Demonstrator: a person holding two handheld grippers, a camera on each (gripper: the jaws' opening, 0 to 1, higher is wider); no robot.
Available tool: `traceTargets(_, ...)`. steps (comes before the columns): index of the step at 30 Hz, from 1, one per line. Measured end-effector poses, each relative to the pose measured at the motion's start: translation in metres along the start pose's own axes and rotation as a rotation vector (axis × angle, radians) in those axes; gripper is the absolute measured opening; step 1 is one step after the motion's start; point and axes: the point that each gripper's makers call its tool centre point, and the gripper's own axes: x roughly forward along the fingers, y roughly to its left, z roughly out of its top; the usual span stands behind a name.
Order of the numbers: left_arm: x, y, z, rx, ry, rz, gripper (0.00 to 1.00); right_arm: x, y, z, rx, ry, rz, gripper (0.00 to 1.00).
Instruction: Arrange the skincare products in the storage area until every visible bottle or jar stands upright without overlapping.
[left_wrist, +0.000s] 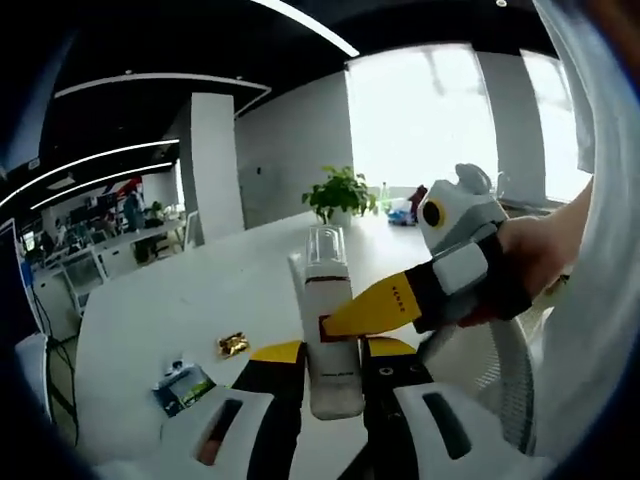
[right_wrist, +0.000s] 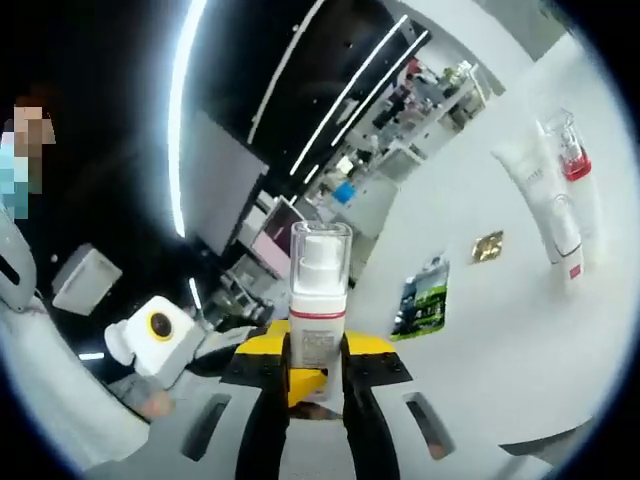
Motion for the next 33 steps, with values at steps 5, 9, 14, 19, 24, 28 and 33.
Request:
traceTargets(5,0.004,-0.007,0.001,-0.019,-0.003,-0.029,0.22,-0.013,-0.009,0.007,-0.114,0.017,0.013,0.18)
traceTargets(9,0.007,-0.016,0.001,-0.036,0.005,-0.063,0.24,-0.024,-0.016,0.014,-0.228,0.055,0.036,0.18)
traceTargets(14,0.011,-0.019,0.008,-0.077,-0.008,-0.103,0.3,-0.038,-0.027,0.019,-0.426,0.16,0.078,0.18)
traceTargets(19,0.019,-0.02,0.022,-0.103,-0.027,-0.13,0.32,-0.05,-0.026,0.008,-0.61,0.307,0.191,0.18)
traceTargets(24,0.03,-0.029,0.038,-0.095,-0.037,-0.155,0.32,-0.053,-0.027,-0.004,-0.766,0.42,0.255,0.18)
traceTargets(28,0.041,-0.04,0.044,-0.053,-0.009,-0.188,0.32,-0.053,-0.031,-0.01,-0.825,0.466,0.289,0.18)
traceTargets(33,0.053,-0.046,0.037,-0.006,0.044,-0.204,0.28,-0.057,-0.042,-0.012,-0.867,0.499,0.325,0.18)
